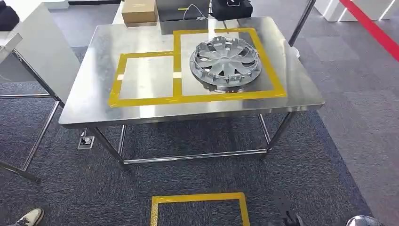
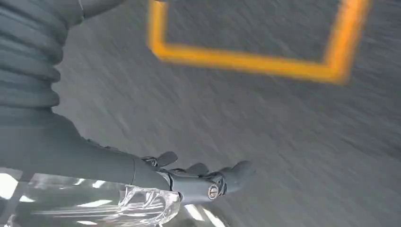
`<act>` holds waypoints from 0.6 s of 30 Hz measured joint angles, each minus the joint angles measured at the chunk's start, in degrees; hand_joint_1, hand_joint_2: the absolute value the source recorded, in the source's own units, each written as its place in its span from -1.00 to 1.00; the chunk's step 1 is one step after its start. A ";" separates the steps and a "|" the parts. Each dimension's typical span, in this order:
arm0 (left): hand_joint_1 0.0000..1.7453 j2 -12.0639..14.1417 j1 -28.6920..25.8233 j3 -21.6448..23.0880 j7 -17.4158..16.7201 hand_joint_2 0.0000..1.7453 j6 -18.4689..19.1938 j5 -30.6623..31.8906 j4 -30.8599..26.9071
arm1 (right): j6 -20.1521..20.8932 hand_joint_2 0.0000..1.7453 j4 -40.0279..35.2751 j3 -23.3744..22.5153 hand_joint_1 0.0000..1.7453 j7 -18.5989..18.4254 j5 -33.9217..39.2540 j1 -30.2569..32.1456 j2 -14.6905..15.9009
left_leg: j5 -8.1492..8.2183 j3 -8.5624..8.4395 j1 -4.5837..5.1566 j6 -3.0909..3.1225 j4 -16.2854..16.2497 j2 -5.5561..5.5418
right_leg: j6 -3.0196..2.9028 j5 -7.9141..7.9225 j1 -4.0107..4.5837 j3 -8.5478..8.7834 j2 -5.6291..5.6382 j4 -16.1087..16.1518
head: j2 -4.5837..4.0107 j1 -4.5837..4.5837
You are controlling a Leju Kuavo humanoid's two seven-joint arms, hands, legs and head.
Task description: Take the parts from the cabinet and place them on the table.
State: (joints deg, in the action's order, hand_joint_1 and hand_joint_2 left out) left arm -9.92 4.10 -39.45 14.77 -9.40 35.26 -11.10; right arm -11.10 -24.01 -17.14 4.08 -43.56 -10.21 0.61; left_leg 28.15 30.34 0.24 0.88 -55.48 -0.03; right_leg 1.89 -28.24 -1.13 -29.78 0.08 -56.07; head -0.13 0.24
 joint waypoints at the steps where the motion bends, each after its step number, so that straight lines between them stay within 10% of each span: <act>1: -1.00 0.00 -0.02 -0.07 -0.04 -1.00 -0.17 0.00 0.00 | 0.70 1.00 1.57 -1.07 -1.00 -0.35 0.89 0.78 -0.11 | -0.10 0.07 -0.01 -0.26 0.07 -0.05 | -0.33 -0.08 0.15 -0.18 -0.02 -0.22 | 0.00 0.17; 5: -1.00 0.00 -0.02 -0.72 0.26 -1.00 -0.59 -0.15 0.00 | 3.40 1.00 6.18 -5.27 -1.00 -3.49 4.39 2.45 -1.12 | 2.41 1.21 -0.41 -1.42 -2.66 0.01 | -2.00 0.35 0.05 -0.21 -0.04 -0.18 | 0.00 0.44; 9: -1.00 0.00 -0.17 -1.24 1.49 -1.00 -0.52 -0.20 0.00 | 3.91 1.00 8.82 -8.99 -1.00 -3.87 6.70 4.27 -2.47 | 9.63 8.87 -0.43 -1.69 -19.20 0.01 | -2.51 0.55 0.45 -0.84 -0.23 -0.21 | 0.00 0.61; 11: -1.00 0.02 -0.20 -1.31 1.75 -1.00 -0.22 -0.04 0.00 | 3.89 1.00 9.55 -10.45 -1.00 -3.30 7.52 4.80 -3.15 | 6.71 6.57 -0.40 -1.32 -14.98 0.01 | -2.55 0.86 0.68 -0.87 -0.19 -0.28 | 0.00 0.63; 13: -1.00 0.22 -0.10 -1.31 1.77 -1.00 -0.20 0.09 0.00 | 3.89 1.00 10.05 -11.80 -1.00 -2.34 8.15 4.84 -3.84 | 1.96 0.38 -0.18 -0.40 -3.78 -0.02 | -2.48 0.95 0.88 -0.78 0.04 -0.28 | 0.00 0.68; 14: -1.00 0.37 0.08 -1.33 1.75 -1.00 -0.17 0.11 0.00 | 3.89 -1.00 10.22 -12.35 -1.00 -2.07 8.30 4.76 -4.33 | 1.63 -1.68 0.24 0.09 -0.07 -0.09 | -2.33 1.01 1.18 -0.82 0.06 -0.38 | 0.00 0.65; 18: -1.00 0.59 0.08 -1.33 1.75 -1.00 -0.06 0.68 0.00 | 3.65 -1.00 10.66 -13.96 -1.00 -1.33 8.59 4.19 -4.52 | 0.52 -0.96 0.33 0.65 0.00 0.10 | -1.11 1.77 1.13 -1.26 -0.03 -0.37 | 0.00 0.63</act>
State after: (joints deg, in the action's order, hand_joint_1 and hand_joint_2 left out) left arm -9.33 4.18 -40.79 16.52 -9.46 35.93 -11.10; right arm -7.45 -13.35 -31.10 2.75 -34.97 -6.03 -3.91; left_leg 28.67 29.38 0.57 1.53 -55.48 0.07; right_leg 0.78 -26.47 0.00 -31.04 0.05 -56.44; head -0.13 0.87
